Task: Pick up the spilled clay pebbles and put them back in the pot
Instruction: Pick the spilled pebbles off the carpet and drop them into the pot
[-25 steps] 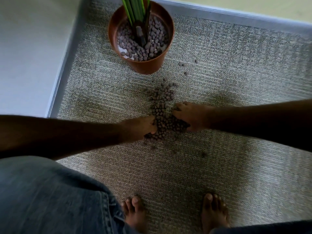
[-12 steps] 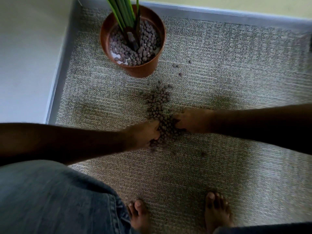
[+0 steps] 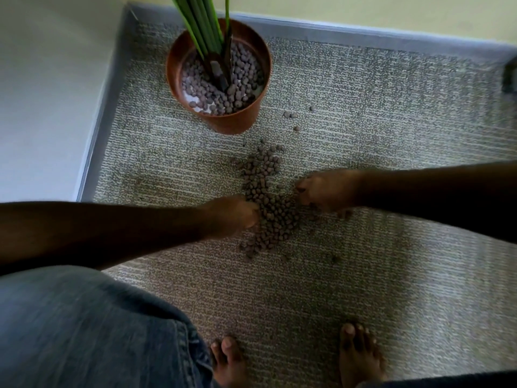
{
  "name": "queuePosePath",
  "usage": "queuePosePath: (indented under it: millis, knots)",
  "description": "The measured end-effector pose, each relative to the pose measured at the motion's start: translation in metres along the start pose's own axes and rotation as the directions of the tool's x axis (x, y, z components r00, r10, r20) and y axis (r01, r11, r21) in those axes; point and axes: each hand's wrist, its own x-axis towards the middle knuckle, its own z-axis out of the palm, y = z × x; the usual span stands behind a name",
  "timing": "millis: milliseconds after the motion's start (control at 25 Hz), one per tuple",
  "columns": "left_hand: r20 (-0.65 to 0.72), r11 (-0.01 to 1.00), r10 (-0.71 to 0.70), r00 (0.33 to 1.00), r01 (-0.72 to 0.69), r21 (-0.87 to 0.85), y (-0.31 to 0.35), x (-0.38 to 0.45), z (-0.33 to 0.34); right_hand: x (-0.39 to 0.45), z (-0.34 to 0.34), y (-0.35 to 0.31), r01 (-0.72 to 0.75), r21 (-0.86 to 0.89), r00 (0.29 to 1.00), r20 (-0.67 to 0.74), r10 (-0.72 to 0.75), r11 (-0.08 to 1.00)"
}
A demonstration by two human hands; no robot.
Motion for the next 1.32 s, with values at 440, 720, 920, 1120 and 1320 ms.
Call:
queuePosePath:
  millis: [440,720,920,1120,1320]
  knots:
    - [-0.398,0.89,-0.275,0.875,0.076,-0.449,-0.027,0.001,-0.042,0.007,-0.04,0.026,0.032,0.372,0.993,-0.12,0.015,0.928]
    - [-0.437,0.706,-0.503,0.746,0.063,-0.705,-0.025,-0.01,-0.11,-0.023,-0.109,0.052,0.097,0.439,0.923,-0.376,0.085,0.893]
    - [-0.662,0.804,-0.492,0.565,0.004,-0.595,-0.05,-0.035,-0.167,-0.037,-0.163,0.074,0.124,0.516,0.797,-0.561,0.225,0.848]
    - [-0.634,0.824,-0.523,0.57,0.148,-0.546,-0.092,-0.046,-0.168,0.005,-0.199,0.062,0.051,0.544,0.728,-0.594,0.341,0.838]
    - [-0.625,0.869,-0.48,0.615,0.237,-0.435,-0.091,-0.052,-0.135,0.037,-0.185,0.04,-0.068,0.609,0.673,-0.557,0.487,0.791]
